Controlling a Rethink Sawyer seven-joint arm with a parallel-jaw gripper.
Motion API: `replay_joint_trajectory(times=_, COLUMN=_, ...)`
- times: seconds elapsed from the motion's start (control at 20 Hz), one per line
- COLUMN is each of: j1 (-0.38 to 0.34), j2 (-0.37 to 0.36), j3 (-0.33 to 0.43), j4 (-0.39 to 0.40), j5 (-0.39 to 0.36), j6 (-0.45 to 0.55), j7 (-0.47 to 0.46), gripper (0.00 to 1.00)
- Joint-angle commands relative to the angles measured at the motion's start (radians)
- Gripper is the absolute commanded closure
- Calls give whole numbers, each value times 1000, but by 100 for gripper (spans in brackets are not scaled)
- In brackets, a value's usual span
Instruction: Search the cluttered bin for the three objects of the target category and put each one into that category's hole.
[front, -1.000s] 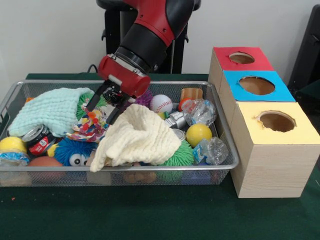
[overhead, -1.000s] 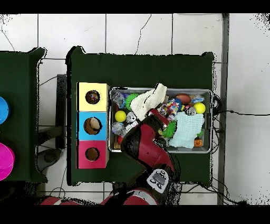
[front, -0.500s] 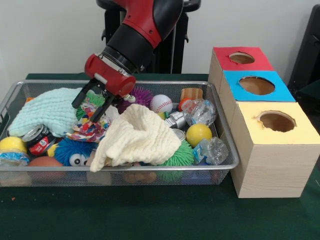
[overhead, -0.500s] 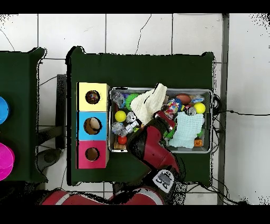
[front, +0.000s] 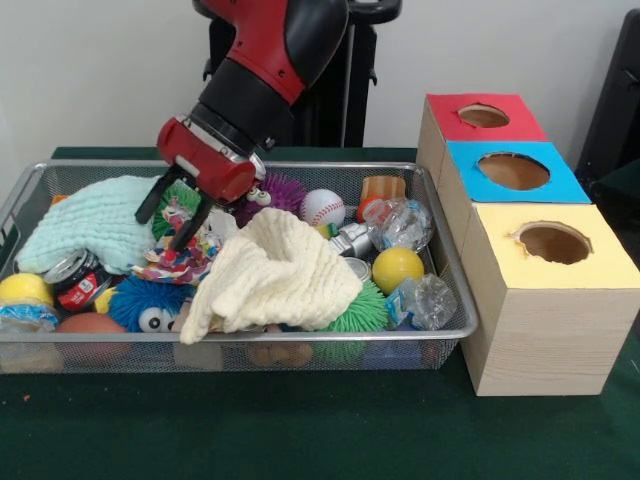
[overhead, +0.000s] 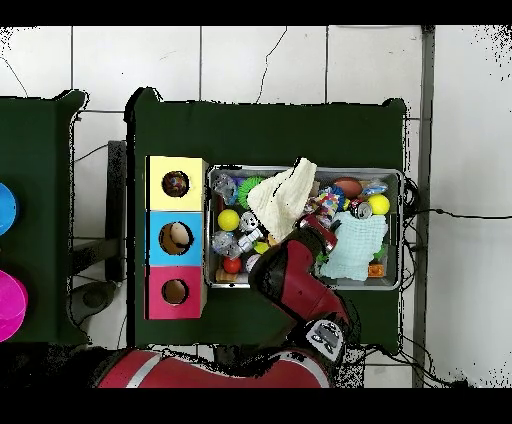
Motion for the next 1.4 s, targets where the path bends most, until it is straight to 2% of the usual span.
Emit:
replay_joint_trajectory(times=0.05, j1=-31, j2=-6, j3=193, j4=-35, j5=-63, j6=201, j7=136, gripper=0)
replay_joint_trajectory(times=0.25, j1=22, j2=-27, j3=194, j4=-49, j5=-22, j6=264, j7=131, gripper=0)
replay_joint_trajectory(times=0.3, j1=12, j2=-35, j3=205, j4=-19, j5=-42, j6=253, j7=148, gripper=0)
replay_joint_trajectory(times=0.4, j1=4, j2=-60, j3=211, j4=-18, j5=-48, j6=303, j7=139, gripper=0)
replay_joint_trajectory(times=0.45, j1=7, j2=-72, j3=208, j4=-19, j5=-35, j6=363, j7=128, gripper=0)
replay_joint_trajectory(times=0.55, j1=24, j2=-74, j3=191, j4=-21, j5=-16, j6=418, j7=120, gripper=0)
replay_joint_trajectory(times=0.6, j1=7, j2=-83, j3=192, j4=-24, j5=-29, j6=434, j7=112, gripper=0)
replay_joint_trajectory(times=0.75, j1=13, j2=-63, j3=186, j4=-53, j5=-44, j6=440, j7=94, gripper=0)
replay_joint_trajectory(times=0.9, j1=16, j2=-45, j3=173, j4=-67, j5=-80, j6=392, j7=81, gripper=0)
replay_joint_trajectory(times=0.95, j1=25, j2=-39, j3=159, j4=-73, j5=-94, j6=358, j7=86, gripper=100)
replay_joint_trajectory(times=1.15, j1=45, j2=-28, j3=138, j4=-75, j5=-100, j6=290, j7=100, gripper=100)
replay_joint_trajectory(times=1.4, j1=80, j2=-65, j3=72, j4=-78, j5=-76, j6=241, j7=121, gripper=100)
